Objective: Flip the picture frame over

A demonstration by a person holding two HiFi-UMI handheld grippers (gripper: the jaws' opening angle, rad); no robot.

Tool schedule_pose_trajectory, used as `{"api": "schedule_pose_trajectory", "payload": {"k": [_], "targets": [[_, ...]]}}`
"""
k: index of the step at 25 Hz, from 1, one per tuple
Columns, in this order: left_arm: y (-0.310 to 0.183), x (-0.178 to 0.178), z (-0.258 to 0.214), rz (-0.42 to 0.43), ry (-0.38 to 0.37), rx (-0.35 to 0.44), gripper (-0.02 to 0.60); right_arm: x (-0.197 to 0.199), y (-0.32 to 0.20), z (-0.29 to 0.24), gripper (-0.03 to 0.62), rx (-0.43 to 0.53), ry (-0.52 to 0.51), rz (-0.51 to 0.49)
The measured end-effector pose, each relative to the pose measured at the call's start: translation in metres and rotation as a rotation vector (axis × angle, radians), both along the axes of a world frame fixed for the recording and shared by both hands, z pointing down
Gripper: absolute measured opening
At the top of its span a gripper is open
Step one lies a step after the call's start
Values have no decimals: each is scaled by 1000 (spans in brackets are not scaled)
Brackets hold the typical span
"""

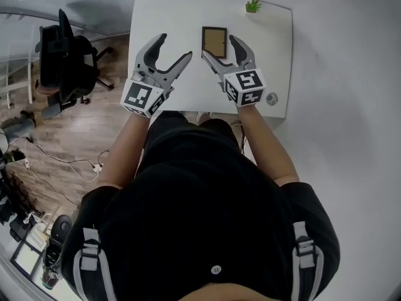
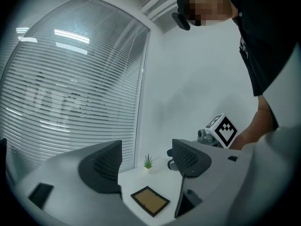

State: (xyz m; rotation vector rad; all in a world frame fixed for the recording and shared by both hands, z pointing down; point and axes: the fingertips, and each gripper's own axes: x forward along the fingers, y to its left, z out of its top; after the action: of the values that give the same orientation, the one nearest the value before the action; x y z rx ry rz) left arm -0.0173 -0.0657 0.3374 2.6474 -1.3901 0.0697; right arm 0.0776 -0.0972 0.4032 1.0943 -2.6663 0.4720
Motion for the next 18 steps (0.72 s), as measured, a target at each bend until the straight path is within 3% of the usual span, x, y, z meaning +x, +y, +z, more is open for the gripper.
{"api": "schedule_pose_trajectory", "payload": {"k": [18], "targets": [[-31, -34, 104, 85, -34, -127, 337, -23, -44, 143, 383, -185, 144, 249]]}}
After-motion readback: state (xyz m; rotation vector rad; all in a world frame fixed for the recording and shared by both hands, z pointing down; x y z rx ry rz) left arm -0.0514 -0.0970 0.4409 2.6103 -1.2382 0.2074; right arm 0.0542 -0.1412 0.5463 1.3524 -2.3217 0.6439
